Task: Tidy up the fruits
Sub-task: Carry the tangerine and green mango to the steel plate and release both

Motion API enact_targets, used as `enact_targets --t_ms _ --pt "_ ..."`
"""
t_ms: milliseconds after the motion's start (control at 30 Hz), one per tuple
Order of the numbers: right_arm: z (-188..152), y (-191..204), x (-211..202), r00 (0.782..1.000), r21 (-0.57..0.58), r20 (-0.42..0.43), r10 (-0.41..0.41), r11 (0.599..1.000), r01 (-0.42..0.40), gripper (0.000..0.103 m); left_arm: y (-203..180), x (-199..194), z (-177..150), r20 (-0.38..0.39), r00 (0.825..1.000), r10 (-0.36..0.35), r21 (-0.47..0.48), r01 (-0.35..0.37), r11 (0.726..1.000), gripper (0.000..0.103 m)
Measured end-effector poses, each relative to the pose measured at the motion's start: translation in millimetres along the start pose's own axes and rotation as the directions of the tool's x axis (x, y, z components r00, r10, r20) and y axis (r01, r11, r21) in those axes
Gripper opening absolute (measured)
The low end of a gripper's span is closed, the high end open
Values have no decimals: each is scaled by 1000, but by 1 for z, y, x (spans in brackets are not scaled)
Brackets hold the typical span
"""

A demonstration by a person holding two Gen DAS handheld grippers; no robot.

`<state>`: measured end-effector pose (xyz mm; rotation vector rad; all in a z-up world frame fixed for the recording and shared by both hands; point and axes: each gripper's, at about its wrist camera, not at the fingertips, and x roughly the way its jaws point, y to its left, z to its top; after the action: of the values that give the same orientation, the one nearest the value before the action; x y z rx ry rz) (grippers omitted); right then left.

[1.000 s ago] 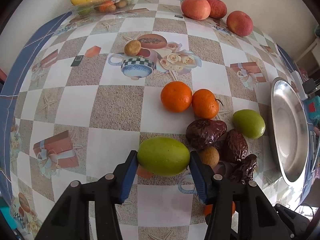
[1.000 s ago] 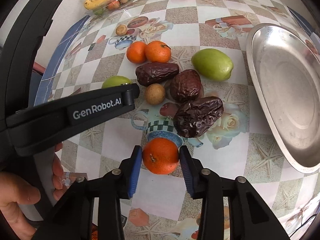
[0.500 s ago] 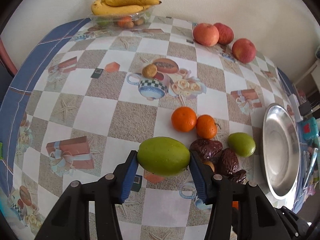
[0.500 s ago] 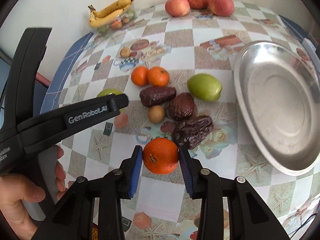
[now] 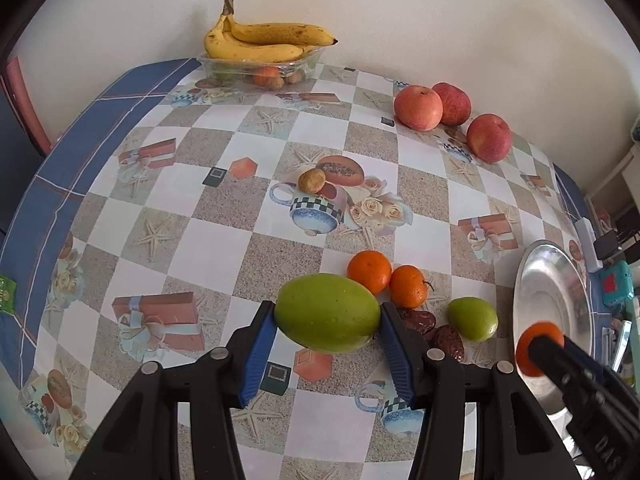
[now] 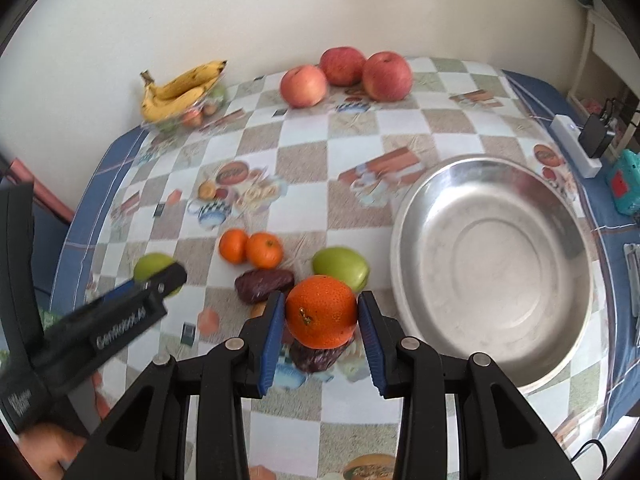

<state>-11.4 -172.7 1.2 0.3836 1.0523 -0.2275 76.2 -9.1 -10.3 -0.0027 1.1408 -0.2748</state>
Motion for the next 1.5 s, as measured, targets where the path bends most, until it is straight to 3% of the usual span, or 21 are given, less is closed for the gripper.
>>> enact_targets --t_ms 333,600,833,1033,1233,1500 --pt "28 -33 5 999 100 27 -44 994 41 39 -32 1 13 -10 999 -30 35 30 999 55" --pt "38 -80 7 994 187 32 -102 978 94 39 -91 13 15 -45 997 -65 149 71 986 55" --pt "37 -136 4 987 277 11 -163 948 153 39 -151 23 0 -71 993 -91 289 108 951 55" --pt "26 -176 -1 978 368 -7 -209 909 197 39 -199 30 -16 -75 987 -140 401 158 902 55" --pt "22 -183 -5 974 370 -7 -227 904 214 39 -217 42 -30 -101 981 -164 451 192 872 55" --pt "20 -176 1 975 337 -22 -221 917 215 39 -214 47 -34 -116 982 -147 449 184 874 56"
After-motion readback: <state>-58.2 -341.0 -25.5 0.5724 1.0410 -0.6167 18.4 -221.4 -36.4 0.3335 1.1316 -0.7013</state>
